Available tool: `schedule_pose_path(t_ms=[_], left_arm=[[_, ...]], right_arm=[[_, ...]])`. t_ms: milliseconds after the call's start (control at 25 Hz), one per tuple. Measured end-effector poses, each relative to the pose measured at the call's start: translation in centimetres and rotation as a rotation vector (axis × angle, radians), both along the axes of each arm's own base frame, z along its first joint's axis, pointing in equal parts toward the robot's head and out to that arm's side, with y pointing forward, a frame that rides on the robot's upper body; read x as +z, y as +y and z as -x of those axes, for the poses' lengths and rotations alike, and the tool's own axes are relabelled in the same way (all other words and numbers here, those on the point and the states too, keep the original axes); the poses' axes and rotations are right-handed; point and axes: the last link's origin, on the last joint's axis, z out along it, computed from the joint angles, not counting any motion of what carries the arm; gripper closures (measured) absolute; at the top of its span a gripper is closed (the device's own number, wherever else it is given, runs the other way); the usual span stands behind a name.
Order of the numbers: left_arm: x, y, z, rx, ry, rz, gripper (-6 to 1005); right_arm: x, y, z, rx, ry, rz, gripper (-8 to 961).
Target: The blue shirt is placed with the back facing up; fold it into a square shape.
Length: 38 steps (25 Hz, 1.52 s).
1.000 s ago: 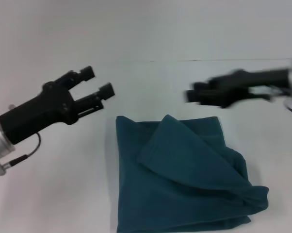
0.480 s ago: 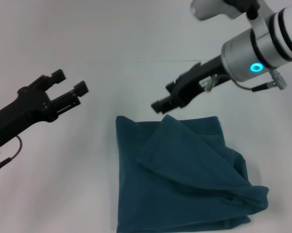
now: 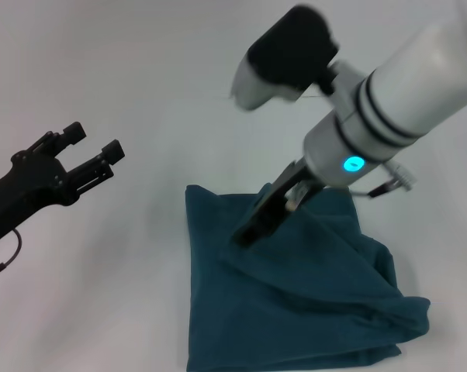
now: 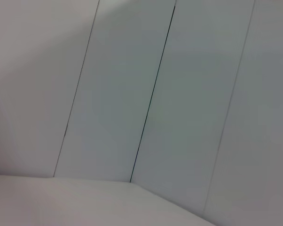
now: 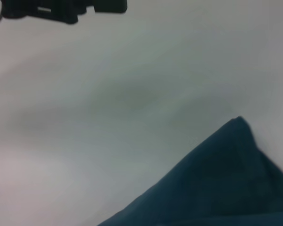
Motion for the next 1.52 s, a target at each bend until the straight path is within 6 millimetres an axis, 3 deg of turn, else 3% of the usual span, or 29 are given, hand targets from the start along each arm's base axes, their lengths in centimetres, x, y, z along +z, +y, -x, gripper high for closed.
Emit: schedule_pose_path(t_ms=[240, 920, 1520], left_arm=[[-0.3, -0.5, 0.5, 0.010, 0.021, 0.010, 122], [-1.5, -0.9, 0.8, 0.020, 0.025, 0.027, 123], [-1.5, -0.7, 0.8, 0.022, 0.030, 0.023, 122]], right_arm=[[-2.8, -0.8, -0.1, -0.021, 0.001, 0.043, 263], [-5.0, -0.6, -0.5, -0.030, -0.039, 0.047, 270], [-5.2, 0.3, -0.9, -0.011, -0.093, -0.011, 444]])
